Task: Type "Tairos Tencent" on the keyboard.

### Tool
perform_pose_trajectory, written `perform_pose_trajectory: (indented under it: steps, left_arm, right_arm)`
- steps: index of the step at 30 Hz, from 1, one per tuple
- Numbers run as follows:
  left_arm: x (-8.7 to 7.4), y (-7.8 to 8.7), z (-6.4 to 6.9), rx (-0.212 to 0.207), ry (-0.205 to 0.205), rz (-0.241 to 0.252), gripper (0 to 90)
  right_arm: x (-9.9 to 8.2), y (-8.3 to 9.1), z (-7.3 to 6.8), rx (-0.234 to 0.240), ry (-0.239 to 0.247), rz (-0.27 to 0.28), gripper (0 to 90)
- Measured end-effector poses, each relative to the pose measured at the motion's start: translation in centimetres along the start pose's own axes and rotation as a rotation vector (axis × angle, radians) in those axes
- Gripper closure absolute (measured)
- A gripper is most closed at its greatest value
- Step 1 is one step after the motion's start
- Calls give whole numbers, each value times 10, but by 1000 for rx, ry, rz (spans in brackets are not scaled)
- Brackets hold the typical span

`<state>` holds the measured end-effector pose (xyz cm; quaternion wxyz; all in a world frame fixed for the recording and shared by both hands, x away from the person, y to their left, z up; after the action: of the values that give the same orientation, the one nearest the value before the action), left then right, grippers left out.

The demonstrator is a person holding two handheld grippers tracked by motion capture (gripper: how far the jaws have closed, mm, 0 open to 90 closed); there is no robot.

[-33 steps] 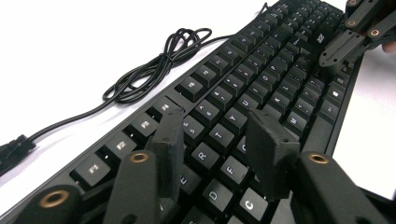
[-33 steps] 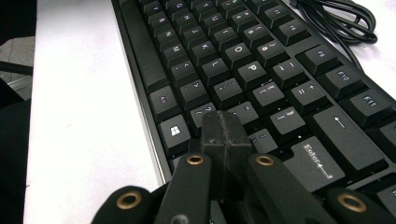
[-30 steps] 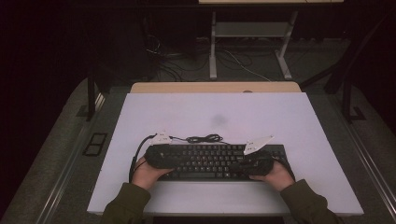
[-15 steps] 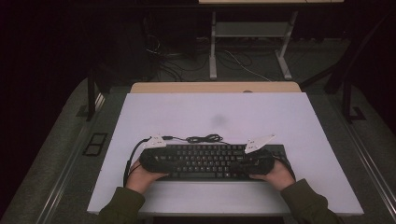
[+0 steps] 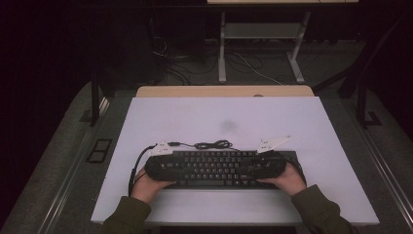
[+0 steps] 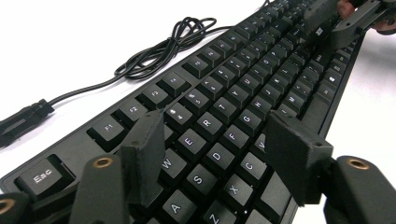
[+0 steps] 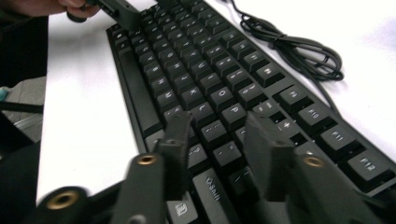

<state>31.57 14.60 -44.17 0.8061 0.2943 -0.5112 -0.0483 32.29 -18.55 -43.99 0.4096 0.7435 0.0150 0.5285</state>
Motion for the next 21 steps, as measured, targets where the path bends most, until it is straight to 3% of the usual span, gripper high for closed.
perform_pose_trajectory:
  steps: [10, 21]
  left_arm:
    - [0, 1, 0, 6, 0, -11, 572]
    - [1, 0, 0, 32, -1, -26, 791]
  right_arm:
    - [10, -8, 1, -13, -41, 36, 384]
    - [21, -20, 2, -26, -53, 75, 301]
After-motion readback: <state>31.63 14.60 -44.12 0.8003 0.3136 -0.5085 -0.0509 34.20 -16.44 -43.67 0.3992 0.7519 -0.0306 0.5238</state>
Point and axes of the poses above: each handheld gripper's, and its own axes: y roughly backward along the jaws, x roughly out of its top, z roughly to its right, the point moved 2 cm from there along -y, roughly forward along the jaws, and after that the axes turned 12 degrees about -x, right-handed, at the moved point
